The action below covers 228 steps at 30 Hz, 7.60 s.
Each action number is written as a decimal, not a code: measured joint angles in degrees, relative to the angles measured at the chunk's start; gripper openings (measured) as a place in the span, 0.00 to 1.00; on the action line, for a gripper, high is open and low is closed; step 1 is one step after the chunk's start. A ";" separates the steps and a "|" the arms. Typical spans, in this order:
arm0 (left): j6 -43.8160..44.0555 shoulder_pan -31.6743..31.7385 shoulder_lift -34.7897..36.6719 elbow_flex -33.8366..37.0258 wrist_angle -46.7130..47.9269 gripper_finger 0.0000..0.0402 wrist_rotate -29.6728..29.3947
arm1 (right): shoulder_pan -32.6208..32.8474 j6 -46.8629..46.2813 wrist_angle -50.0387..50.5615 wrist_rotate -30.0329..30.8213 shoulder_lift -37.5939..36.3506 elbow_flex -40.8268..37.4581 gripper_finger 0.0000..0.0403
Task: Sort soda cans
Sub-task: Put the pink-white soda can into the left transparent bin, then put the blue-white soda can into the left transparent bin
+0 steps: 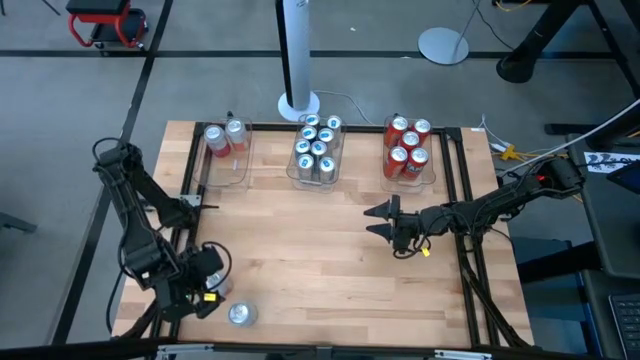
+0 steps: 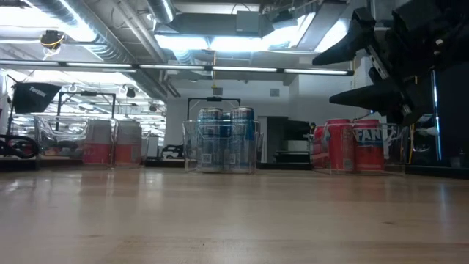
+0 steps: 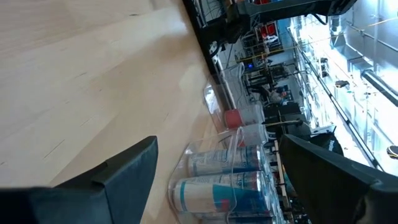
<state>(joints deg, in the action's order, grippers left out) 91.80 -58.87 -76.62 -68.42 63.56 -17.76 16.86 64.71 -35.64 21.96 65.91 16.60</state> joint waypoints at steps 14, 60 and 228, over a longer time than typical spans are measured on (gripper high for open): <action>8.38 1.99 -0.22 0.52 4.20 0.98 3.64 | 0.00 0.09 -0.24 0.07 0.00 0.00 0.83; 7.07 1.95 -8.66 8.09 0.86 0.72 11.22 | 0.00 0.17 -0.26 0.07 0.02 -0.02 0.83; -1.67 4.53 -9.29 -8.11 -3.09 0.98 2.28 | 0.00 0.13 -2.45 1.44 6.80 -0.17 0.83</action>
<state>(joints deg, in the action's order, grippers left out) 90.14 -54.34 -85.91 -76.53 60.47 -15.48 16.86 64.84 -38.09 23.40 72.71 16.43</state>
